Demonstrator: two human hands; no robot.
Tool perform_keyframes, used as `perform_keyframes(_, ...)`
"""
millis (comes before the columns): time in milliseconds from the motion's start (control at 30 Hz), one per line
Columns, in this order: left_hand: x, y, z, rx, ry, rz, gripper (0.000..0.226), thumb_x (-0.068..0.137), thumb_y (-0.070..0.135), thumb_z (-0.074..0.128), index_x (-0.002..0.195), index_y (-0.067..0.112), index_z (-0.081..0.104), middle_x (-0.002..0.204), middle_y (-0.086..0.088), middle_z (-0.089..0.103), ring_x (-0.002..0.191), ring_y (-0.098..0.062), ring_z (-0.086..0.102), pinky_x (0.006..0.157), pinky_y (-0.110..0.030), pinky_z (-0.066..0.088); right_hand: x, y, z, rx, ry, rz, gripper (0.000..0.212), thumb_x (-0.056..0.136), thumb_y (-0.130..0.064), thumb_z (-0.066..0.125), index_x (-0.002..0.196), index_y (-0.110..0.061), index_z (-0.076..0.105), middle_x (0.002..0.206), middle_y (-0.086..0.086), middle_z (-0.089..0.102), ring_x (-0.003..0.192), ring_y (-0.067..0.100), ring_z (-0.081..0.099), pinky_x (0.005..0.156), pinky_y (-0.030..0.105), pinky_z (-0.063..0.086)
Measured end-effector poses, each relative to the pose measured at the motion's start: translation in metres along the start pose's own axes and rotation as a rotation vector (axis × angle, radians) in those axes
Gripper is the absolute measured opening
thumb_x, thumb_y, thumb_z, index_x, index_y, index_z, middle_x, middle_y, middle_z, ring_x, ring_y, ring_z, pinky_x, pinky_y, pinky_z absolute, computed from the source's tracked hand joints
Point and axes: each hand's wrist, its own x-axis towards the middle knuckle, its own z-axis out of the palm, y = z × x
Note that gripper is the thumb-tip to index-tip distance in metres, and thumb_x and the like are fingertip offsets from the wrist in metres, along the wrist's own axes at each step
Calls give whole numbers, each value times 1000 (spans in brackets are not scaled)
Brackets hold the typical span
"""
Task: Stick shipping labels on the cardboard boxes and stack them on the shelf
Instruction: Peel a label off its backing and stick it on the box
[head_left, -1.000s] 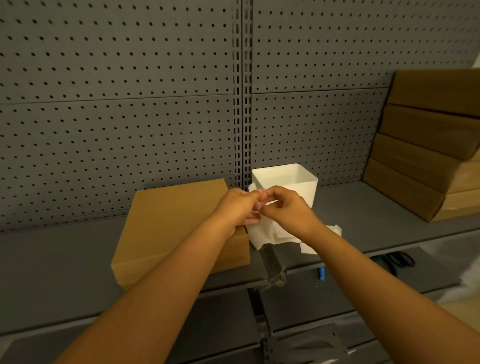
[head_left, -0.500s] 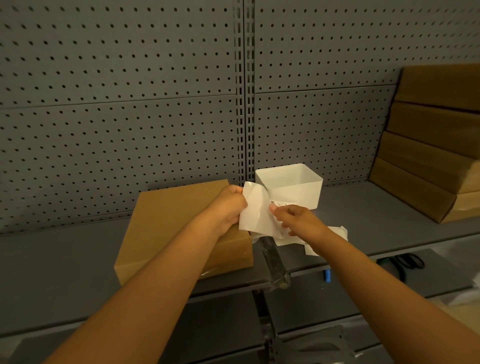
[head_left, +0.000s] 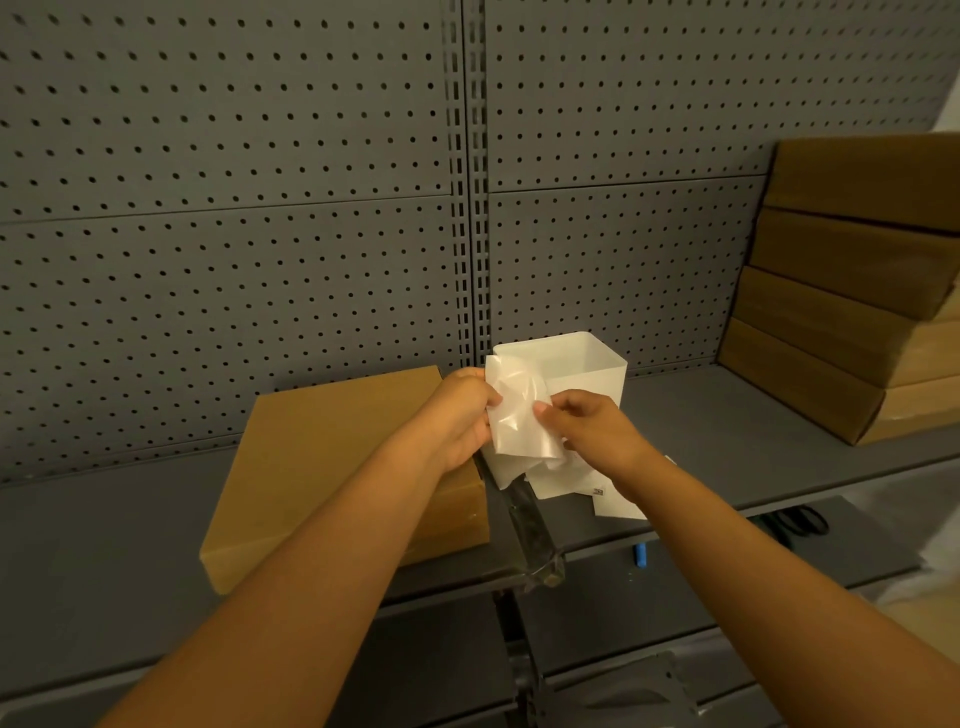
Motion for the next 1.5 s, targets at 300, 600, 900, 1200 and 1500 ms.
perform_keyframes(300, 13, -14, 5, 692, 181, 203, 43, 87, 21, 64, 125, 13, 45, 119, -2, 50, 105, -21, 53, 83, -29, 45, 7, -3, -18, -146, 264, -70, 10, 87, -17, 63, 95, -15, 57, 85, -3, 56, 81, 18, 55, 57, 19, 39)
perform_keyframes(600, 6, -10, 31, 344, -5, 59, 30, 92, 33, 60, 108, 8, 61, 104, -11, 69, 88, -17, 66, 74, -28, 58, -1, -2, -3, -145, 156, -286, 14, 83, -18, 69, 93, -21, 60, 87, -7, 61, 76, 1, 54, 61, 13, 38)
perform_keyframes(900, 7, -16, 20, 76, 89, -88, 21, 96, 0, 45, 115, 6, 50, 95, -11, 63, 82, -22, 64, 78, -39, 55, 2, 8, -11, -198, 180, -230, 18, 87, -19, 65, 105, -16, 67, 108, -2, 61, 93, 13, 55, 77, 21, 43)
perform_keyframes(1200, 2, -17, 24, 95, 75, -86, 20, 95, 10, 53, 115, 6, 53, 96, -9, 66, 80, -20, 65, 73, -35, 56, 1, 11, -10, -164, 135, -148, 32, 79, -34, 74, 103, -15, 64, 99, -6, 60, 89, 18, 59, 78, 29, 50)
perform_keyframes(1500, 1, -17, 26, 50, 115, -12, 27, 99, 7, 45, 125, 4, 51, 121, -15, 61, 99, -27, 62, 79, -37, 53, -3, 11, -16, -101, 80, -173, 30, 78, -37, 75, 98, -17, 64, 98, -9, 60, 95, 17, 59, 78, 29, 50)
